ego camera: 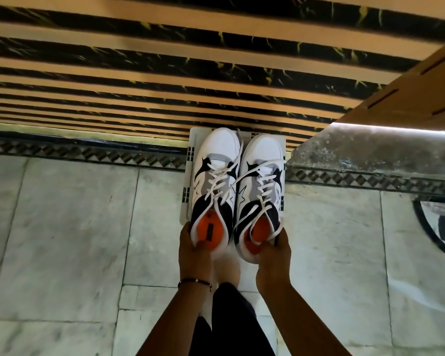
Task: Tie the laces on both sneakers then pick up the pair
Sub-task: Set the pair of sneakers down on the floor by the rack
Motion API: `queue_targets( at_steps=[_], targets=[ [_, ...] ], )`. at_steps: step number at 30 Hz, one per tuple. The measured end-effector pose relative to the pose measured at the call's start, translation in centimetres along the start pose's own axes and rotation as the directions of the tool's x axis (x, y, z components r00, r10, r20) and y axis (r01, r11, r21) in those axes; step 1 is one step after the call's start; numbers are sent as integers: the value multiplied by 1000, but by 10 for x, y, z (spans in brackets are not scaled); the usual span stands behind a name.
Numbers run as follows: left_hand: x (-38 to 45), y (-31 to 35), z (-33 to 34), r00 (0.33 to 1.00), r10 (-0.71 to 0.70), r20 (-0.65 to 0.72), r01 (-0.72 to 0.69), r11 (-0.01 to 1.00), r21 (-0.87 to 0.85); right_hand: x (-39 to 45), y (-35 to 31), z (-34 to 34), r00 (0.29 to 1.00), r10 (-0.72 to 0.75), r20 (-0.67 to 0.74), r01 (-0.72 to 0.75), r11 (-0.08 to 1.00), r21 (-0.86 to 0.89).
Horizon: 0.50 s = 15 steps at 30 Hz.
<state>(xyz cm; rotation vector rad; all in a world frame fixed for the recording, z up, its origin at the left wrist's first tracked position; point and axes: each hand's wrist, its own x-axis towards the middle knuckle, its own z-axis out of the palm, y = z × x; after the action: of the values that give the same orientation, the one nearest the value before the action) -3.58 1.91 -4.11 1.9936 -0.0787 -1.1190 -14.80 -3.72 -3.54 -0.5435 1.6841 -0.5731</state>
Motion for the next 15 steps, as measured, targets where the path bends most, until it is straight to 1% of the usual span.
queue_targets(
  at_steps=[2, 5, 8, 11, 13, 15],
  targets=[
    [-18, -11, -9, 1000, 20, 19, -20, 1000, -12, -17, 16, -10, 999, -40, 14, 40, 999, 9],
    [-45, -33, -25, 1000, -2, 27, 3, 999, -51, -40, 40, -25, 997, -67, 33, 65, 996, 55],
    [-74, -60, -42, 998, -4, 64, 9, 997, -75, -68, 69, -42, 996, -87, 34, 85, 995, 54],
    [-102, -94, -62, 995, -53, 80, 61, 993, -101, -94, 102, -64, 998, -48, 51, 43, 996, 81],
    [-112, -119, -77, 994, -59, 92, 65, 996, -63, -109, 129, -76, 999, 9, 50, -14, 995, 96],
    [-116, -143, -85, 991, -77, 110, 77, 997, 8, -113, 157, -84, 998, 50, 37, -50, 999, -3]
  ],
)
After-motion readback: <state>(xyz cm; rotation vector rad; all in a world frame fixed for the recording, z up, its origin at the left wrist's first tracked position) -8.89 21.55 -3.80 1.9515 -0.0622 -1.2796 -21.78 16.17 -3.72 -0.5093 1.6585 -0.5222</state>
